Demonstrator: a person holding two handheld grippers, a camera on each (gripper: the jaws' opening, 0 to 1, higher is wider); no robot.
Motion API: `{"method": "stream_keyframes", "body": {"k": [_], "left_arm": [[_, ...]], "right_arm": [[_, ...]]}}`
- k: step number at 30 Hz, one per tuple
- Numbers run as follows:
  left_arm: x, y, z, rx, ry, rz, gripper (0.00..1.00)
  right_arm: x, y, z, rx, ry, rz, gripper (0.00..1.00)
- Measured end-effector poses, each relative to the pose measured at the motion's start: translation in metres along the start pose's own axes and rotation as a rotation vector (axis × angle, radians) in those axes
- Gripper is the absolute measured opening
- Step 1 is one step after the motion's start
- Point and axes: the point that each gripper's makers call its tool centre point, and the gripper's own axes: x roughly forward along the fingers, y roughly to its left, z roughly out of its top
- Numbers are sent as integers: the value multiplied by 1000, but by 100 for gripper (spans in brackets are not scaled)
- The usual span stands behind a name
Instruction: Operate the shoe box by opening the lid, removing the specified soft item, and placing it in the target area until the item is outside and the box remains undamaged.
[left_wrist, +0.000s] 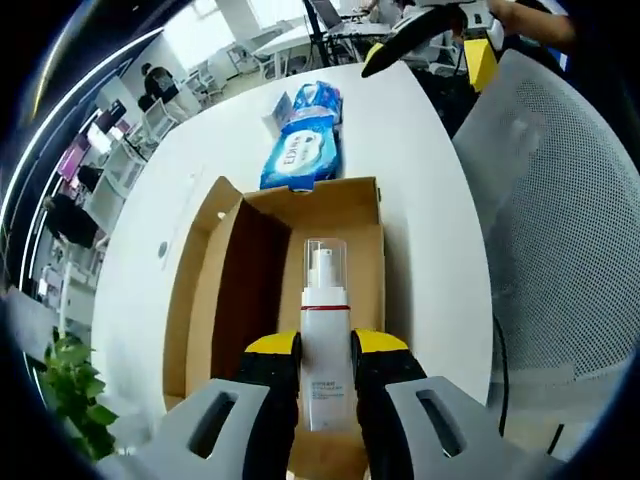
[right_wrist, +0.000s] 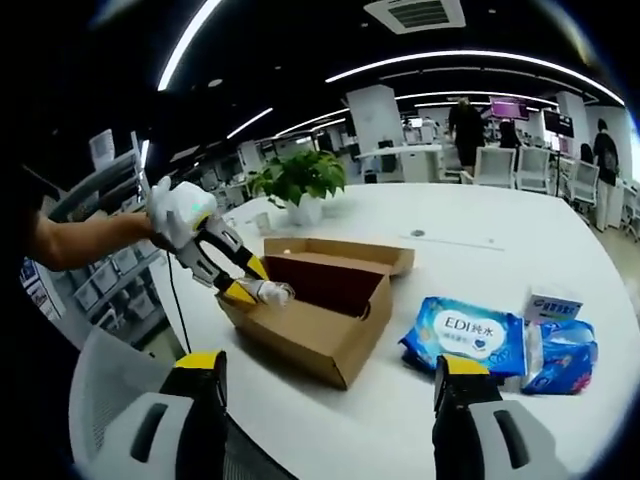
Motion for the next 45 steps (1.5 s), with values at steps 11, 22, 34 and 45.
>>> {"method": "stream_keyframes", "body": {"k": [11,22,34,45], "left_arm": [[-11,-2,29,63,-67,44,18],[-20,-4,58,115,-148,107,18],[-18,-10,75,125,-200,123,19],[-18,-14,90,185,-254,148,19]], "right_arm": [[11,20,7,17,-3,64,72],[20,36,13,27,7,115,60],[26,37,21,79,-7,114,49],[34,35,31,150,-34,140,39]]}}
